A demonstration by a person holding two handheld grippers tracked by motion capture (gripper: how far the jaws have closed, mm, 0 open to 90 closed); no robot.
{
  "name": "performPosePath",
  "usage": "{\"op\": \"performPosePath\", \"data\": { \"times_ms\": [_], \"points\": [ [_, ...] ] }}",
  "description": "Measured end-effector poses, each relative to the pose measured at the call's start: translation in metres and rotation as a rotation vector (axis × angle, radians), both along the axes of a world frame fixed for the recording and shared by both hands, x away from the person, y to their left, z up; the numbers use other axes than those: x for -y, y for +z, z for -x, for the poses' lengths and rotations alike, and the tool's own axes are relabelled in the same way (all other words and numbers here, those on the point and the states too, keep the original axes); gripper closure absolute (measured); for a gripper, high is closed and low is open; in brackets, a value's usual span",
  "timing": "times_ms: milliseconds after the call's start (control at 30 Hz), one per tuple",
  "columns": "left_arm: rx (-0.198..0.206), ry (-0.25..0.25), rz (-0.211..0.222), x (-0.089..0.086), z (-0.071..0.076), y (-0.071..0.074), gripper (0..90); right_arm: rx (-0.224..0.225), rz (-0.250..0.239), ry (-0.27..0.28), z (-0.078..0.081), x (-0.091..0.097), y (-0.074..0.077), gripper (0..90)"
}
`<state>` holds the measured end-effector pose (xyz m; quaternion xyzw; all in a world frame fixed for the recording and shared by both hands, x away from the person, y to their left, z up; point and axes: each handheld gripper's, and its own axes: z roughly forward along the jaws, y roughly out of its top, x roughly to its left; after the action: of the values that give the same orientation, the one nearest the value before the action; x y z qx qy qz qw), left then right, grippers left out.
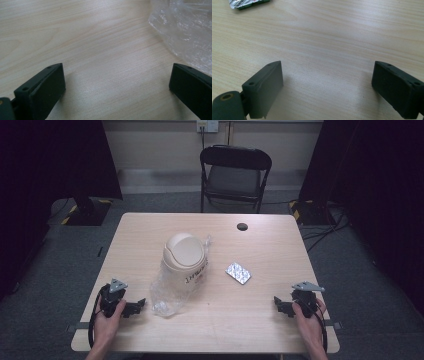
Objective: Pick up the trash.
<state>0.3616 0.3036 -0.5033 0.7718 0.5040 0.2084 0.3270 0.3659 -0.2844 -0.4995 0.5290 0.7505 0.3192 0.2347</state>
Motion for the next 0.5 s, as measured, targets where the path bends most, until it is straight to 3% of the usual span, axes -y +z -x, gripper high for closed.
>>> {"op": "performPosePath", "data": {
  "times_ms": [300,500],
  "points": [
    [0.001,0.001,0.001,0.0,0.0,0.0,0.0,-0.013,0.009,0.002,0.0,-0.002,0.003,14.7],
    [-0.001,0.0,-0.001,0.0,0.0,0.0,0.0,0.006,0.007,0.049,0.003,-0.011,0.012,14.7]
  ]
}}
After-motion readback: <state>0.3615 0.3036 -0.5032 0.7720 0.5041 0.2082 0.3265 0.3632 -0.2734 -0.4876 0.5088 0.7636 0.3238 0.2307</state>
